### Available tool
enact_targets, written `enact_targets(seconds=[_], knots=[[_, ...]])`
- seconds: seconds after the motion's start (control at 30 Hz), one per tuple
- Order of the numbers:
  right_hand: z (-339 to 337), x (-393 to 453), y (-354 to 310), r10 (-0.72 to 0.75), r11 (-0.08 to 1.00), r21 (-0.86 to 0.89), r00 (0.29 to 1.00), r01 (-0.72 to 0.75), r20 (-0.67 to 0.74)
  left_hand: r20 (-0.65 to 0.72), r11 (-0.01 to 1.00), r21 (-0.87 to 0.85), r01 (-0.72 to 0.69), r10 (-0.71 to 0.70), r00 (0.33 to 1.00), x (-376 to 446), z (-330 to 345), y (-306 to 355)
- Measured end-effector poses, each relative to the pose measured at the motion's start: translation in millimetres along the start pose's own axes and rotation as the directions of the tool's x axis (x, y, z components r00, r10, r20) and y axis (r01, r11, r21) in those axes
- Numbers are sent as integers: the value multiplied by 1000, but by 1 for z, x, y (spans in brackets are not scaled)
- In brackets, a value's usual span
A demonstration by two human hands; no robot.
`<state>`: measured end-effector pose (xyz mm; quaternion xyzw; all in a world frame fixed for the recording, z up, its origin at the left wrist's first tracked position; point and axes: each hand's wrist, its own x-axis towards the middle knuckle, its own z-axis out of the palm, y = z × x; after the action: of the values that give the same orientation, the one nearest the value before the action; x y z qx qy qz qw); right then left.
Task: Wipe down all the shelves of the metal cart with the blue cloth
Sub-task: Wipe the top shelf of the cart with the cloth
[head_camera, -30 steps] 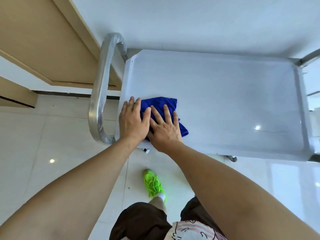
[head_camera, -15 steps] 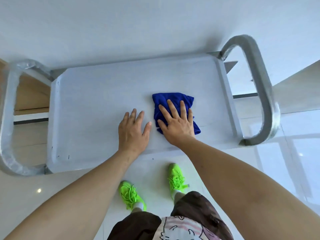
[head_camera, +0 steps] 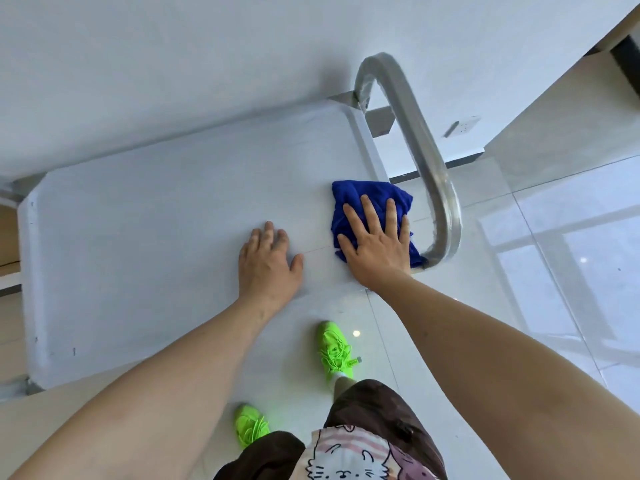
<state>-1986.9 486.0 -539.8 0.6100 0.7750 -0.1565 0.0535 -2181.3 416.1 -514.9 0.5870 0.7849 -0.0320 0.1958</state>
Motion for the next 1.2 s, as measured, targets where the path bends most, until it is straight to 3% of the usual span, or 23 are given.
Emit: enact_targets(seconds=[0.2, 0.4, 0.73, 0.9, 1.2], knots=[[16, -50, -15, 160, 987, 8, 987, -160, 9, 74, 999, -19, -32, 33, 997, -5, 0, -11], [30, -85, -72, 235, 972, 23, 971, -236, 36, -44, 994, -114, 3, -8, 999, -50, -2, -56], [81, -131, -246, -86, 996, -32, 994, 88, 60, -186, 942, -220, 254, -296, 937, -139, -12, -218], [105, -154, -337, -281, 957, -44, 955, 286, 95, -265, 908, -246, 340, -400, 877, -200, -9, -297], [129, -175, -428, -460, 880, -76, 881, 469, 111, -339, 843, -352, 406, -520, 784, -267, 15, -365]])
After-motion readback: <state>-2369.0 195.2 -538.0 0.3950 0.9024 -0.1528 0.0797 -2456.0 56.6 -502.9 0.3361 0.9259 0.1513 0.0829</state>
